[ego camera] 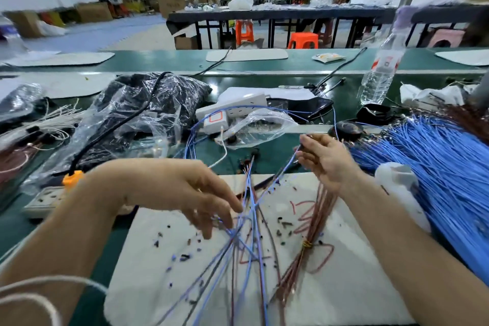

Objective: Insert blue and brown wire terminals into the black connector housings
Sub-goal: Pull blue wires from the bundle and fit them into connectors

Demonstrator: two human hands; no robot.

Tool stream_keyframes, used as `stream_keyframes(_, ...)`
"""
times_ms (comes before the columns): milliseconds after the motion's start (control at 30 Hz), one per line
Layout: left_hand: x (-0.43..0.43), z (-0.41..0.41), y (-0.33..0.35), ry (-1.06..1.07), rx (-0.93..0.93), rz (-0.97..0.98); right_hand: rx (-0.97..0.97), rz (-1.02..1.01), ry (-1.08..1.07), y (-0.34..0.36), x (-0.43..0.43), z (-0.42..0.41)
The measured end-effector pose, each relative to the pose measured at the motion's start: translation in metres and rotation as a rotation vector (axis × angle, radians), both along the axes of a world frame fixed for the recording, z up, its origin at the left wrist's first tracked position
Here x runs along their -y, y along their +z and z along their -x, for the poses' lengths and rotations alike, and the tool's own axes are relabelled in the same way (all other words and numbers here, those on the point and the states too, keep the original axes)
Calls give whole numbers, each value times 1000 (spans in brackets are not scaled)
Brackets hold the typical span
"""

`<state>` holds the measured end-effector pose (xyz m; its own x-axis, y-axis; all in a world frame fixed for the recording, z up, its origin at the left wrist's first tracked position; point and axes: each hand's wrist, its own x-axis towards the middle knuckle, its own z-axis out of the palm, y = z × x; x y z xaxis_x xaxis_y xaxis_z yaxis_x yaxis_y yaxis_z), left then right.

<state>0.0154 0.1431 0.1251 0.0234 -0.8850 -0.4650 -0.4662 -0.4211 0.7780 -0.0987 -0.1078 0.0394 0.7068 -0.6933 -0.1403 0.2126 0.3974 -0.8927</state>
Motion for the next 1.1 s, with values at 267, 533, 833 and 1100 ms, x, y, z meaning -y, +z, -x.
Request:
stream_keyframes(267, 19, -4, -53, 44, 894, -55, -718, 1151, 125, -4, -51, -45)
stream_keyframes(533, 2, 10, -52, -67, 893, -29, -696, 1246, 246, -11, -64, -43)
stream_keyframes(833, -18, -16, -35, 186, 760, 127, -672, 1375, 119, -18, -71, -33)
stream_keyframes(1100, 3, -84, -37, 798, 938, 35, -311, 1269, 402, 3, -119, -65)
